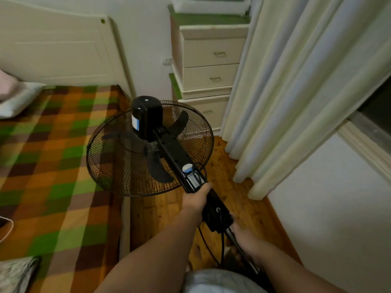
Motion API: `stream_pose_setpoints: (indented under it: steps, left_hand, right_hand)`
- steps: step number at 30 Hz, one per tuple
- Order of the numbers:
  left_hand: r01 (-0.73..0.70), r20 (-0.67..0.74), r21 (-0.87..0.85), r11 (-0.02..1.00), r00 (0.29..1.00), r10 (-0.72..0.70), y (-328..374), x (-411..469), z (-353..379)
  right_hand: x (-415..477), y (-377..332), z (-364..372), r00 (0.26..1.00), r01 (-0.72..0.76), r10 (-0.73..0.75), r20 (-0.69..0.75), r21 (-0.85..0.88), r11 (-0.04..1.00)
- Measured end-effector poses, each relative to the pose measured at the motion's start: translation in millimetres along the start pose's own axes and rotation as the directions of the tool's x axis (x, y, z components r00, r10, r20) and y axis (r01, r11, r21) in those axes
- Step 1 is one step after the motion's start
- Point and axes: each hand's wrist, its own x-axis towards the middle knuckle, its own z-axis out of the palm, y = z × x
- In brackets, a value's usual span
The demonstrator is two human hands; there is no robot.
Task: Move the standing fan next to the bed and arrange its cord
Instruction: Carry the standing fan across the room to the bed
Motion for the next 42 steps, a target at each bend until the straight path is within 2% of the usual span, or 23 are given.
stream_pose_setpoints:
  steps: [7, 19, 24, 28, 35, 42]
  left_hand:
    - [0.024, -0.037, -0.037, 0.999, 0.999, -0.025, 30.0, 22.2, -17.7]
    - [0.054, -0.190, -0.096, 0.994, 0.979, -0.072, 100.9, 104.4, -18.2]
    - [0.072, -0.204, -0.103, 0.992, 0.975, -0.092, 145.6, 142.1, -1.4]
    - [0.080, -0.238, -0.112, 0.990, 0.965, -0.105, 177.5, 167.7, 10.0]
    - [0.054, -0.296, -0.138, 0.989, 0.951, -0.093, 219.9, 201.1, 19.4]
    - [0.062, -0.264, -0.189, 0.980, 0.958, -0.111, 257.8, 228.2, 14.0]
  right_hand:
    - [17.8, -42.2, 8.2, 1.000, 0.006, -0.005, 0.026, -0.018, 1.000]
    - [84.9, -144.8, -4.0, 0.988, 0.059, -0.052, 0.144, -0.049, 0.997]
    - [116.9, -201.9, -26.4, 0.993, 0.051, -0.035, 0.115, -0.140, 0.989]
    - [141.0, -240.3, -40.0, 0.988, 0.062, -0.041, 0.149, -0.141, 0.988]
    - [169.1, -296.3, -51.2, 0.986, 0.064, -0.024, 0.166, -0.241, 0.968]
    - [184.2, -346.0, -50.0, 0.990, 0.036, 0.006, 0.143, -0.292, 0.956]
